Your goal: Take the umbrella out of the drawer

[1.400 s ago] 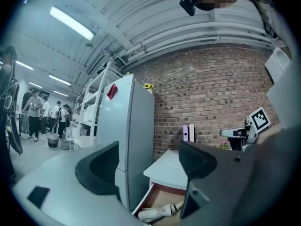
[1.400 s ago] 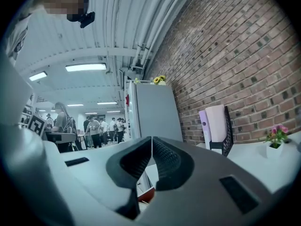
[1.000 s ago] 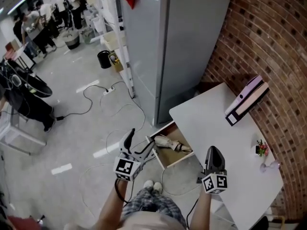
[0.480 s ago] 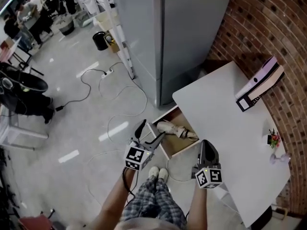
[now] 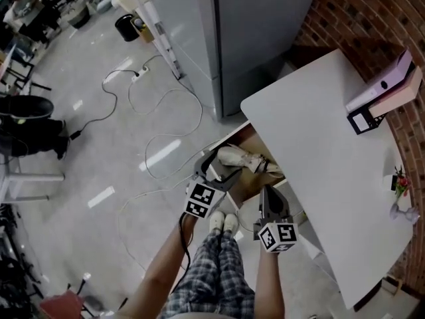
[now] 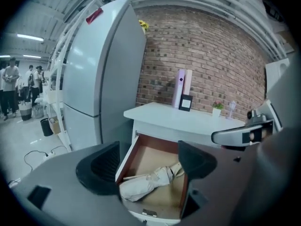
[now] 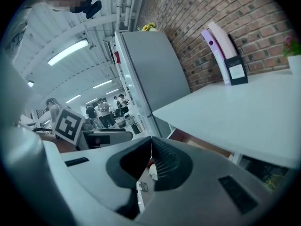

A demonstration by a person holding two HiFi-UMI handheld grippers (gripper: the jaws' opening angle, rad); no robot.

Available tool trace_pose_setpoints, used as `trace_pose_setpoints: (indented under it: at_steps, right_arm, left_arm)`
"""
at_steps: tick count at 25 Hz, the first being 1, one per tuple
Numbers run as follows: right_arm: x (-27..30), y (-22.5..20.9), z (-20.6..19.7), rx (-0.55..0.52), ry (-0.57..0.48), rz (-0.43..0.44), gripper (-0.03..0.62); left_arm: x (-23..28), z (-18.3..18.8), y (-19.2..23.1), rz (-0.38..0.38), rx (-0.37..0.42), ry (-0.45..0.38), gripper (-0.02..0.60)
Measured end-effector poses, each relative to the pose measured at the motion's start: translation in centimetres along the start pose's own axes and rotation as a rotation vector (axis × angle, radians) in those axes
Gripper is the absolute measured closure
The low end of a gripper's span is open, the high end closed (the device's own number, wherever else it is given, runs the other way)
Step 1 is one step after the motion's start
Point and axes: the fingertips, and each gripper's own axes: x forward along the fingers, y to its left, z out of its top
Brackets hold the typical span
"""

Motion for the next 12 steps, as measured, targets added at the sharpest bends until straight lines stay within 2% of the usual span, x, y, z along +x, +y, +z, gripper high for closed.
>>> trace_pose_setpoints:
  at_steps: [6,12]
  right_arm:
    - [2.5,-2.3,-5.2,0.056,0.051,-0.048,0.576]
    - [4.2,-6.0,-7.9,0.099,0.050,-0.144,0.576]
  left_arm:
    - [6.4,-5.7,-0.7,-0.154,0.074,0.165,0.202]
    - [11.9,-10.8,-1.1,-0.263,0.153,0.313,0.201]
